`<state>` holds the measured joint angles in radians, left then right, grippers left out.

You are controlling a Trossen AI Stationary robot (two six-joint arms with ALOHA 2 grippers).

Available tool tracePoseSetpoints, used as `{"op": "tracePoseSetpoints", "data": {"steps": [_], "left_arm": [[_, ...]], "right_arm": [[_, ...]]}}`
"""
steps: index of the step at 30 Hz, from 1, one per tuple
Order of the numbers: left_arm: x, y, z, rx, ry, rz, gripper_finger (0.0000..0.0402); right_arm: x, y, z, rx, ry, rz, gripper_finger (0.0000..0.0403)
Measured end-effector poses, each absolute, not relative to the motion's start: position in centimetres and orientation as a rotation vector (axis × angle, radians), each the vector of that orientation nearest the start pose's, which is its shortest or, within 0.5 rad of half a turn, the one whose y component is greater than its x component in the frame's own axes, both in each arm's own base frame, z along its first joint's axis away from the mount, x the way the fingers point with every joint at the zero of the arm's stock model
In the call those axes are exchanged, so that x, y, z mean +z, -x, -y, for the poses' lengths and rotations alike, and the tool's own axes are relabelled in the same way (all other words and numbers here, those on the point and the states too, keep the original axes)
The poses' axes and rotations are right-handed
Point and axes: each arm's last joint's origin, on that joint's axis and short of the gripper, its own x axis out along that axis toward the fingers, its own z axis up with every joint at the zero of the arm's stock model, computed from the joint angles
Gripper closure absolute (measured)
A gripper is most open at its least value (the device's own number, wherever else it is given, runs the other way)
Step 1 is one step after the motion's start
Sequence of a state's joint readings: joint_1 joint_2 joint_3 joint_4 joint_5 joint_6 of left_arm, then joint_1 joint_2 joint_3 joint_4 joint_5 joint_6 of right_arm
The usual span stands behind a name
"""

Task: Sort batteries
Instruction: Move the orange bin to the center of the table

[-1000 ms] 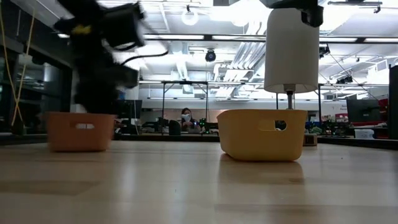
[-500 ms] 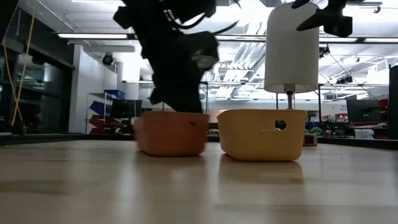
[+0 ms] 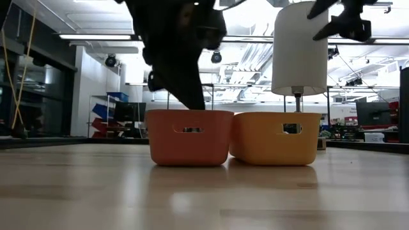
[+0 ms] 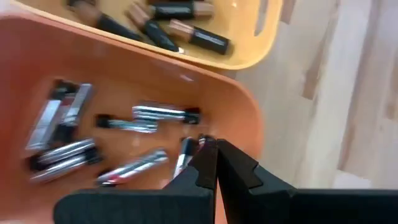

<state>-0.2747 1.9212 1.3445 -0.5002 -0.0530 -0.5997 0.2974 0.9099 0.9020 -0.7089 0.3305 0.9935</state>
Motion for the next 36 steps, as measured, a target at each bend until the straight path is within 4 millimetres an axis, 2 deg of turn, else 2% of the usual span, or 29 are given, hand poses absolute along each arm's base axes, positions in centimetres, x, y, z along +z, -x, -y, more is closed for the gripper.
{"op": "tracePoseSetpoints", "data": {"steps": [5, 8, 10, 13, 16, 19, 21, 24, 25, 30, 32, 36], "left_arm": [[20.4, -36.6, 9.1, 0.159, 0.214, -1.105, 0.0401], [21.9, -34.6, 8.1, 0.248, 0.102, -1.144, 0.0401], [22.1, -32.7, 7.4, 0.321, 0.042, -1.145, 0.0401], [21.1, -29.8, 6.9, 0.355, 0.1, -1.107, 0.0401], [18.7, -26.9, 6.9, 0.32, 0.194, -1.097, 0.0401], [16.6, -25.1, 7.1, 0.28, 0.236, -1.097, 0.0401], [15.7, -24.8, 7.1, 0.248, 0.234, -1.084, 0.0401], [14.4, -25.0, 7.0, 0.196, 0.149, -1.056, 0.0401], [13.8, -25.2, 6.9, 0.186, 0.117, -1.043, 0.0401], [11.6, -27.1, 5.8, 0.186, 0.078, -0.982, 0.0402], [11.2, -27.9, 5.6, 0.194, 0.11, -0.928, 0.0402], [10.8, -28.4, 5.5, 0.194, 0.123, -0.898, 0.0402]], "right_arm": [[28.8, -18.1, -4.8, -0.419, -0.736, -0.759, 0.0194], [27.1, -19.2, -5.7, -0.438, -0.719, -0.875, 0.0194], [26.0, -20.0, -6.6, -0.439, -0.702, -0.942, 0.0194], [23.9, -21.1, -8.1, -0.466, -0.654, -1.035, 0.0194], [21.6, -22.0, -9.2, -0.512, -0.596, -1.114, 0.0197], [19.7, -22.7, -9.9, -0.546, -0.548, -1.187, 0.0228], [18.8, -23.1, -9.9, -0.558, -0.536, -1.224, 0.0276], [17.9, -23.6, -9.7, -0.545, -0.49, -1.278, 0.0372], [17.6, -23.8, -9.5, -0.545, -0.474, -1.287, 0.0386], [16.1, -26.0, -8.1, -0.523, -0.45, -1.237, 0.0398], [15.6, -26.9, -7.6, -0.509, -0.458, -1.207, 0.0399], [15.2, -27.8, -7.0, -0.519, -0.49, -1.158, 0.0402]]}}
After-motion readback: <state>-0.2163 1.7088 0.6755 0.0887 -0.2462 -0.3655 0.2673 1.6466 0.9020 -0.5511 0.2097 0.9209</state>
